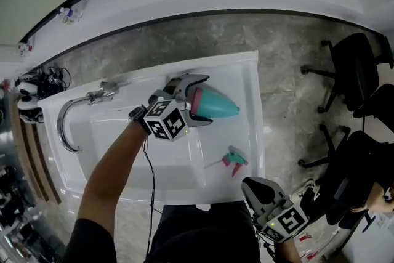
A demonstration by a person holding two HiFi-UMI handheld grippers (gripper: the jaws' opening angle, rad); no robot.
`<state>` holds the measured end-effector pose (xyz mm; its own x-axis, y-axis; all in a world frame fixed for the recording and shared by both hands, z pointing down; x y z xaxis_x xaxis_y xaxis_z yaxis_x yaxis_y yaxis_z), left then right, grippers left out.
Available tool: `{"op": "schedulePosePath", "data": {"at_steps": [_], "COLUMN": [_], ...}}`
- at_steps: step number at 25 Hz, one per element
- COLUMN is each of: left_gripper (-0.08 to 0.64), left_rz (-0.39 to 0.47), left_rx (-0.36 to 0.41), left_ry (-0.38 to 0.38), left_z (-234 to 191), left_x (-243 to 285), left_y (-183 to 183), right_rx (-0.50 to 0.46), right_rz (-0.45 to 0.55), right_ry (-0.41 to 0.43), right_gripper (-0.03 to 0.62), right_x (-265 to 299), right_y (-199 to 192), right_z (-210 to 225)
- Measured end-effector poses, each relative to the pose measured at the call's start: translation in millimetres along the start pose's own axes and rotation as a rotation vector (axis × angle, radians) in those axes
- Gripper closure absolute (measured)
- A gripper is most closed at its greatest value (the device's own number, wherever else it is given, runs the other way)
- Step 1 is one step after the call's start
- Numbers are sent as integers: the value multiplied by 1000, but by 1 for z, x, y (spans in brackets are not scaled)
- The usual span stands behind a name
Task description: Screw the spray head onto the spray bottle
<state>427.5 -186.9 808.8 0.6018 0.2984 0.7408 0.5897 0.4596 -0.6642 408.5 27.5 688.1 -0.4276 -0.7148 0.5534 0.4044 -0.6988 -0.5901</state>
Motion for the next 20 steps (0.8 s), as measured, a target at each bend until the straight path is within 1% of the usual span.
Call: {"op": "schedulePosePath", "data": {"at_steps": [4, 7, 11, 12, 15, 17, 19, 20], "left_gripper": [28, 43, 68, 80, 86, 87, 89, 89], "left_rz": [-26, -24, -44, -37, 6, 25, 39, 47], "left_rx": [53, 60, 78, 64, -40, -89, -118, -138], "left_ry": [-7, -2, -5, -12, -36, -47, -54, -56], "left_z": [9, 12, 14, 14, 8, 6, 4, 3], "left_x": [17, 19, 21, 21, 20, 18, 14, 12], "left_y": [-7, -10, -7, -7, -7, -8, -7, -7], "right_rx": [4, 9, 11, 13, 9, -17, -71, -117], "right_rz": [-38, -49, -64, -65, -77, -68, -89, -128], "right_ry": [10, 6, 2, 3, 13, 3, -55, -103], "right_gripper": [597, 597, 597, 597, 597, 597, 597, 597], "right_x": [7, 9, 13, 13, 15, 17, 20, 23], "right_y": [-6, -10, -12, -11, -12, -10, -9, -11], "right_z": [4, 10, 18, 18, 14, 15, 26, 34]}}
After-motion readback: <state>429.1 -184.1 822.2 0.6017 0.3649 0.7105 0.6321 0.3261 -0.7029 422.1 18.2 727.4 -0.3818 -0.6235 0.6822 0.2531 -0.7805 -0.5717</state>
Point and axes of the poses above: the fingertips, and each gripper's own axes: x forward along the fingers, z to its right, y out of its top, the point moved 2 cm from there along -x, backward along the fingers, and after that the axes turned 8 degrees about -z, right-handed, at the moved point
